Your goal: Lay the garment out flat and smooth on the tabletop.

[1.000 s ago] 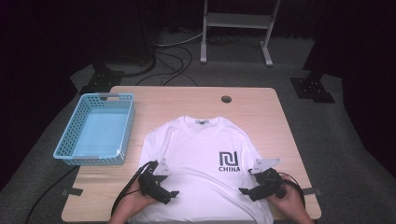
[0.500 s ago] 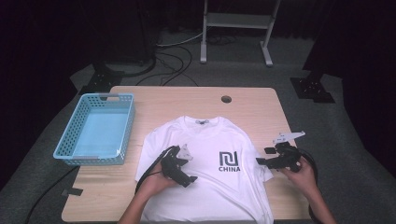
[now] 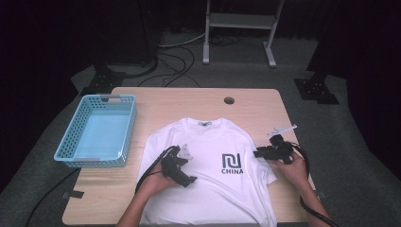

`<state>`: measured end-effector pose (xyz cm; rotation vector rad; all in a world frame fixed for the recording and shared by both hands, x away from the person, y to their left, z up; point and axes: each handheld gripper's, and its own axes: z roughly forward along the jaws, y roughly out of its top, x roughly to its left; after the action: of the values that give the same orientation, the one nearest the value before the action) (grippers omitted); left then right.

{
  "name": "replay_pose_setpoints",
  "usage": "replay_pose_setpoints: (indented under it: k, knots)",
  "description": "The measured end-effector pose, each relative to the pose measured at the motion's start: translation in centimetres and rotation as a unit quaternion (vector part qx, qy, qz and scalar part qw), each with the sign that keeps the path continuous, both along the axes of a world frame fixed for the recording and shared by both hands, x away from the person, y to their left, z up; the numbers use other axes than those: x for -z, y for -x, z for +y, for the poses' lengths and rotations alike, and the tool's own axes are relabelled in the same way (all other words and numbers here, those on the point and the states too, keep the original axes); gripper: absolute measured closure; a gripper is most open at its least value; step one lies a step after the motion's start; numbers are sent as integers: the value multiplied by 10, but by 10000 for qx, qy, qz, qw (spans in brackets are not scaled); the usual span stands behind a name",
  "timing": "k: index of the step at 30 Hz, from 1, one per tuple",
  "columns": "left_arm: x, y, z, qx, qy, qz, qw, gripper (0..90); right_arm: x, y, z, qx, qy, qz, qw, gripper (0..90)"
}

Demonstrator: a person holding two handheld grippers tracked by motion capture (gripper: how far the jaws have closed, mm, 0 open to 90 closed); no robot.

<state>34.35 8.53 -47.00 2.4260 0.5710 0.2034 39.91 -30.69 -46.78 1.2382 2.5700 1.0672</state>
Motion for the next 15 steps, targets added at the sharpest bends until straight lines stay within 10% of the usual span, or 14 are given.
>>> replay_pose_setpoints:
  k: [8,15]
  knots:
    - [0,1,3,15,37,-18,10000,96,-29,-4,20,-61,-156,-43,9999,857]
    - [2,3,6,-28,156,-32,9999,96,-57,38,90,-671,22,-474,9966,860]
